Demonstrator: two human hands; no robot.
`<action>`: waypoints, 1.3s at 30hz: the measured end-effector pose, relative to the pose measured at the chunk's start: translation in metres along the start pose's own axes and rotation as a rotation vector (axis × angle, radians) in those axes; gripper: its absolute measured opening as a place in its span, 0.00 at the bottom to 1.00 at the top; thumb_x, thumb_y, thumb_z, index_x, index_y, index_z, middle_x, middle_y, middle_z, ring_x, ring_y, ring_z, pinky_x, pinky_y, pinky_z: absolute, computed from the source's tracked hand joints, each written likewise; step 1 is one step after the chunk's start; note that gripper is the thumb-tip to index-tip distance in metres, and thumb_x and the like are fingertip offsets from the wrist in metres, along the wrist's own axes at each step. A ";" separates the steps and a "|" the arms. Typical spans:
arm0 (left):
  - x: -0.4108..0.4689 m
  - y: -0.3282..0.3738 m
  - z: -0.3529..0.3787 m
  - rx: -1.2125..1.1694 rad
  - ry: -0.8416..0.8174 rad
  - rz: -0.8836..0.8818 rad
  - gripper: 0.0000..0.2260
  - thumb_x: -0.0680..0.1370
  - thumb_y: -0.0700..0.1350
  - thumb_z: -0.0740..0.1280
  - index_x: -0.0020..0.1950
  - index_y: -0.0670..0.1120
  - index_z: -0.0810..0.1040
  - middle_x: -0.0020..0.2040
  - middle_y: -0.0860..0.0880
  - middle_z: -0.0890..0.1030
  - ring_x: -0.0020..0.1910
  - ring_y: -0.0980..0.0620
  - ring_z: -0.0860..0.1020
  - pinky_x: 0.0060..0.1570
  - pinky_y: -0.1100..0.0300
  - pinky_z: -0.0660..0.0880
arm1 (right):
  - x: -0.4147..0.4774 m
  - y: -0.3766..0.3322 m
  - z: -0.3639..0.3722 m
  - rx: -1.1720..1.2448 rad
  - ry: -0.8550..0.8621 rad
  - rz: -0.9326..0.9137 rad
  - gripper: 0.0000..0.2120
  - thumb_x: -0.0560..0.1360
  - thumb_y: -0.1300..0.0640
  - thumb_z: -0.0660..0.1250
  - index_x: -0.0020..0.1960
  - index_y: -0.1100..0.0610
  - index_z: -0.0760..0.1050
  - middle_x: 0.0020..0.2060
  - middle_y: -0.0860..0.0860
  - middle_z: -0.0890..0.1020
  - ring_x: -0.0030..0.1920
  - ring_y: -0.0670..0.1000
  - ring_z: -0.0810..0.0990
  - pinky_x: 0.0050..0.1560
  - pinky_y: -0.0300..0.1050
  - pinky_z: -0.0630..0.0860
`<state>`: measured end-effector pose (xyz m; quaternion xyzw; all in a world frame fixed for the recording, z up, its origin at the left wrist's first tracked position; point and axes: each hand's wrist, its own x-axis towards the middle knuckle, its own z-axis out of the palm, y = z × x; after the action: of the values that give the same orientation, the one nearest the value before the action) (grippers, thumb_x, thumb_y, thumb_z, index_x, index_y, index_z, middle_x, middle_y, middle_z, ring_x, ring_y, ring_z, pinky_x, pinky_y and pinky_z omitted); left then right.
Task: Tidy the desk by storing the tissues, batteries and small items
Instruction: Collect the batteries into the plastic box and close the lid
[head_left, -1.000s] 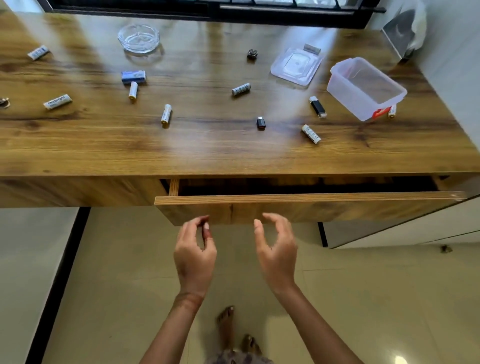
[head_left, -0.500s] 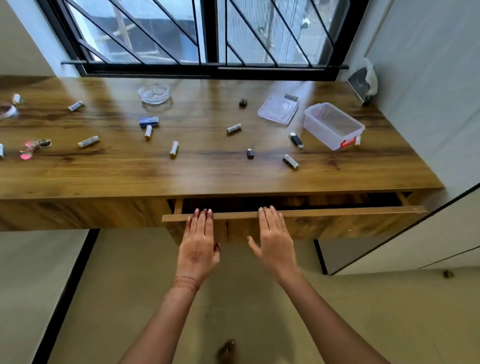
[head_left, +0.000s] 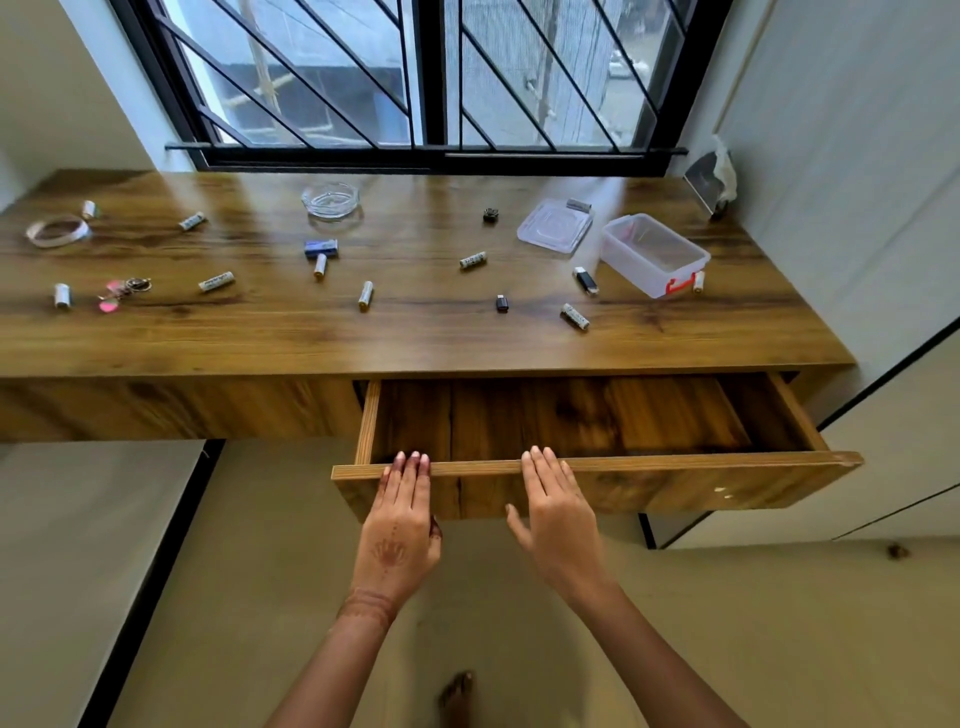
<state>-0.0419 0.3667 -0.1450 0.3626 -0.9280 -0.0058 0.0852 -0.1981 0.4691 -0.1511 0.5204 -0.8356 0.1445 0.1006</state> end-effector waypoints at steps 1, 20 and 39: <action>-0.005 0.001 -0.002 -0.003 -0.008 -0.009 0.38 0.60 0.42 0.76 0.67 0.35 0.67 0.64 0.38 0.75 0.65 0.41 0.73 0.72 0.52 0.56 | -0.005 -0.001 -0.001 -0.001 0.010 -0.004 0.32 0.62 0.52 0.78 0.62 0.62 0.74 0.59 0.57 0.79 0.61 0.54 0.77 0.63 0.50 0.67; -0.002 0.011 -0.033 -0.166 0.065 -0.138 0.21 0.74 0.53 0.56 0.48 0.41 0.83 0.45 0.44 0.85 0.46 0.47 0.83 0.50 0.52 0.78 | 0.011 -0.010 -0.047 0.228 0.056 0.128 0.13 0.69 0.51 0.73 0.49 0.58 0.82 0.41 0.51 0.86 0.37 0.47 0.84 0.35 0.34 0.77; 0.281 0.008 -0.029 -0.368 -0.182 0.163 0.26 0.79 0.45 0.58 0.75 0.41 0.54 0.76 0.43 0.57 0.75 0.47 0.53 0.73 0.57 0.45 | 0.282 0.087 -0.012 0.264 -0.053 0.538 0.19 0.78 0.55 0.61 0.66 0.61 0.69 0.65 0.58 0.72 0.63 0.57 0.72 0.60 0.51 0.71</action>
<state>-0.2454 0.1843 -0.0722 0.2627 -0.9414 -0.2009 0.0659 -0.3998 0.2721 -0.0622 0.2926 -0.9198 0.2595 -0.0316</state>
